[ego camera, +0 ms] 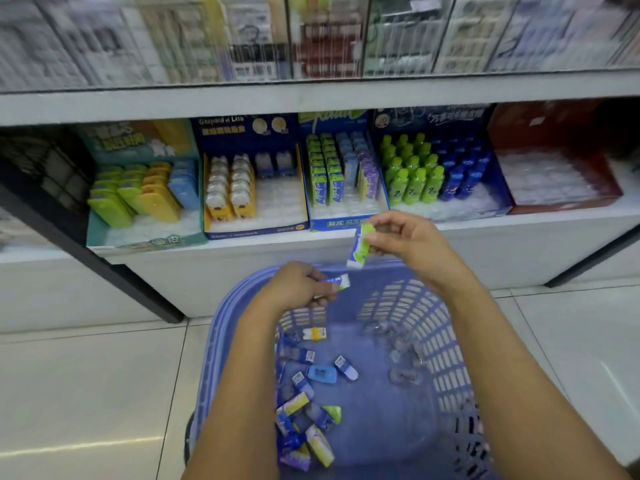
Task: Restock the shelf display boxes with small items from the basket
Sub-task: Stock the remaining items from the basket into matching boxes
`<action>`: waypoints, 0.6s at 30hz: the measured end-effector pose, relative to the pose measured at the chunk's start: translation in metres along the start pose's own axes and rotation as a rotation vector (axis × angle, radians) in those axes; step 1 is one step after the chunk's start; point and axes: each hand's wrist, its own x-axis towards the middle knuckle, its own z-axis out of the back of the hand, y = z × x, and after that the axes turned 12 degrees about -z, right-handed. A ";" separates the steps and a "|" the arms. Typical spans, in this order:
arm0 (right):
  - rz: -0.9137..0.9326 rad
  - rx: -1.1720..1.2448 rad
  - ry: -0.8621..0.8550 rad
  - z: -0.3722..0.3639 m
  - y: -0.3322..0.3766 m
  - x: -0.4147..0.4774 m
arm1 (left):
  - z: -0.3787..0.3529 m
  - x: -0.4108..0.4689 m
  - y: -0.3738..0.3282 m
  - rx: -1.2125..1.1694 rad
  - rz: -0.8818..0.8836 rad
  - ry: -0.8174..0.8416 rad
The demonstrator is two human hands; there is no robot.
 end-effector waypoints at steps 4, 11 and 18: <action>0.234 -0.063 -0.267 -0.007 0.040 0.007 | 0.016 -0.018 -0.031 -0.061 -0.142 -0.112; 0.287 -0.397 -0.252 -0.026 0.063 0.033 | 0.039 -0.034 -0.044 -0.177 -0.268 -0.347; 0.245 -0.789 -0.381 -0.039 0.066 0.056 | 0.047 -0.029 -0.038 -0.277 -0.302 -0.529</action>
